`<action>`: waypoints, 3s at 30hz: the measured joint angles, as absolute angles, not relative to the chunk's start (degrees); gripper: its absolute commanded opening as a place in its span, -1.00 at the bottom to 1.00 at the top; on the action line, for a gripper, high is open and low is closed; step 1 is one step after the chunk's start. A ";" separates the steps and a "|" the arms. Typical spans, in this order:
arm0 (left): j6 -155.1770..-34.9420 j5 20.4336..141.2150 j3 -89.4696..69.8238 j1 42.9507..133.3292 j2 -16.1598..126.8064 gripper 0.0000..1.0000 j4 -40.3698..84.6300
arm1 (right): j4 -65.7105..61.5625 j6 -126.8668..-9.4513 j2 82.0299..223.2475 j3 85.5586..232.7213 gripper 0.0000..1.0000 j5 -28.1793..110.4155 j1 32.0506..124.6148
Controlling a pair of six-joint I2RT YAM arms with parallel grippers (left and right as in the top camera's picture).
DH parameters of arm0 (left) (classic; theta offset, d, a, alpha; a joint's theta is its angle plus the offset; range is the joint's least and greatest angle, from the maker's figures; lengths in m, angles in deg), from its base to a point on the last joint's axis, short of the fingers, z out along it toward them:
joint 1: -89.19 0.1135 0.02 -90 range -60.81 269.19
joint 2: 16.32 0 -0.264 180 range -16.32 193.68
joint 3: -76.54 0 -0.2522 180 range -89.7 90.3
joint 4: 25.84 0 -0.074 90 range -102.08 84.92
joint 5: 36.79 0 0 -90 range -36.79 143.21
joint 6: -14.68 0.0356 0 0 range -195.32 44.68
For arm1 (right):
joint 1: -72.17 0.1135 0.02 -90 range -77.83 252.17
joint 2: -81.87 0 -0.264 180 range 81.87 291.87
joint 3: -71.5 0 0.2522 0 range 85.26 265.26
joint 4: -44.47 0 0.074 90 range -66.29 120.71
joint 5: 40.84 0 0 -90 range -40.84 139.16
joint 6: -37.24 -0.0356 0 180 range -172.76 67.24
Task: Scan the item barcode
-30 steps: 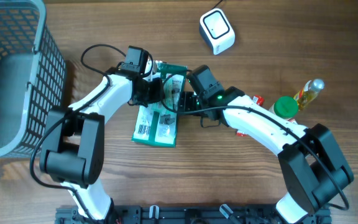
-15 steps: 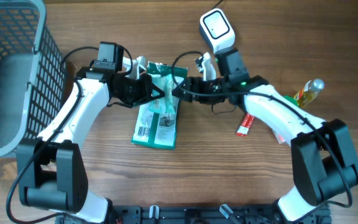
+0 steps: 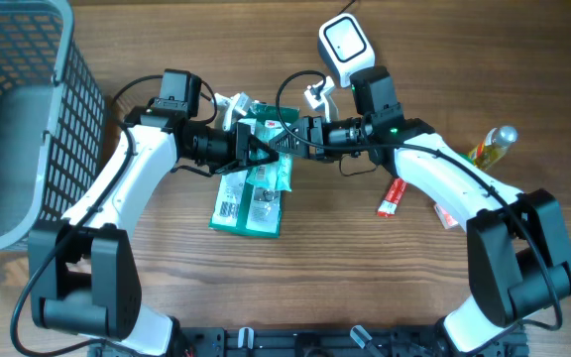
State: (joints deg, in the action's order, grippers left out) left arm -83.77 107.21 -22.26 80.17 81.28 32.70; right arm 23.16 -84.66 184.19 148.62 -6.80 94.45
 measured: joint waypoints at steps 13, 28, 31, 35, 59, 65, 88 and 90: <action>-82.76 108.23 -22.26 79.85 81.26 -0.92 32.70 | 29.00 -89.51 184.19 148.62 -0.50 -4.64 94.45; -80.93 105.09 -22.26 78.73 81.26 -0.20 36.68 | 29.10 -90.47 184.19 148.48 -0.91 -2.83 94.21; -80.14 104.93 -22.24 78.73 81.26 -0.22 37.51 | 29.10 -90.47 184.19 148.48 -0.92 -2.80 94.26; -78.28 104.71 -22.24 78.73 81.26 -0.24 39.89 | 29.08 -90.47 184.19 148.46 -0.91 -2.87 94.26; -74.37 92.08 -22.19 78.58 81.26 0.08 44.33 | 29.54 -90.67 184.19 148.40 -0.91 -3.24 94.30; -74.63 87.71 -22.22 78.42 81.23 0.41 44.46 | 28.27 -89.95 184.19 148.40 -0.91 -2.89 94.23; -83.22 72.32 -22.22 78.38 81.26 0.76 42.53 | 6.35 -79.59 184.19 148.40 -0.92 15.36 94.19; -83.62 72.21 -22.22 78.38 81.26 0.76 42.29 | 4.43 -79.44 184.19 148.40 -0.91 19.21 94.19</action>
